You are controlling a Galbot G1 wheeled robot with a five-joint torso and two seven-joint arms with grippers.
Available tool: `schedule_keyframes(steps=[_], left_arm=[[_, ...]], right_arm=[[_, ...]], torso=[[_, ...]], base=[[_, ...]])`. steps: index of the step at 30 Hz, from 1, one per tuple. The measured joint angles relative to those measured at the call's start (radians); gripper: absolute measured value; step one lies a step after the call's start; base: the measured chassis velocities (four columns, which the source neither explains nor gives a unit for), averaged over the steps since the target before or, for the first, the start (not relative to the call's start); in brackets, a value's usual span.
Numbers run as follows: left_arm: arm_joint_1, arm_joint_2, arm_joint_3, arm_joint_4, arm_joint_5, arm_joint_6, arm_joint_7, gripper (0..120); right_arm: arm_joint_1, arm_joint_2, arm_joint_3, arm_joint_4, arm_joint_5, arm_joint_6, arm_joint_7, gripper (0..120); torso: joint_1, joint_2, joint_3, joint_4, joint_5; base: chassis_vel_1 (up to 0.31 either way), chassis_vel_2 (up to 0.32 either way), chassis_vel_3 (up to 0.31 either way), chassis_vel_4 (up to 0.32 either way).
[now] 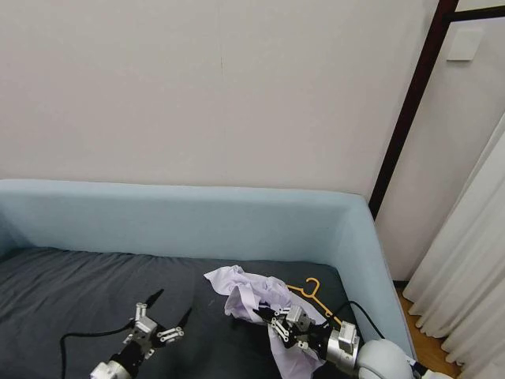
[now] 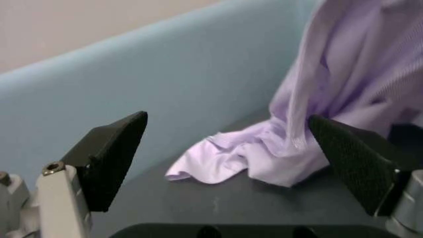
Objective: Pick up the clothes from the sofa and hang them on the clothes hanger.
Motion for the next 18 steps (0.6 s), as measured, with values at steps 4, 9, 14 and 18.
schedule_keyframes(steps=[4,9,14,18], left_arm=[[-0.264,-0.041,0.263,0.124,-0.016,-0.008,0.037,94],[-0.399,-0.113,0.398,0.204,-0.030,-0.022,0.061,94],[-0.442,-0.165,0.439,0.258,-0.020,-0.023,0.064,94],[-0.448,-0.193,0.441,0.292,-0.013,-0.022,0.063,88]], right_arm=[[-0.020,-0.012,0.030,0.021,0.015,-0.002,-0.005,0],[-0.051,-0.030,0.068,0.045,0.024,-0.007,-0.009,0],[-0.064,-0.038,0.088,0.058,0.029,-0.010,-0.009,0],[-0.064,-0.037,0.089,0.067,0.032,-0.015,-0.008,0]], torso=[[0.000,0.000,0.000,-0.0005,-0.0001],[0.000,0.000,0.000,-0.0005,0.0003],[0.000,0.000,0.000,-0.0002,0.0004],[0.000,0.000,0.000,-0.0001,0.0003]], base=[[0.000,0.000,0.000,0.000],[0.000,0.000,0.000,0.000],[0.000,0.000,0.000,0.000],[0.000,0.000,0.000,0.000]])
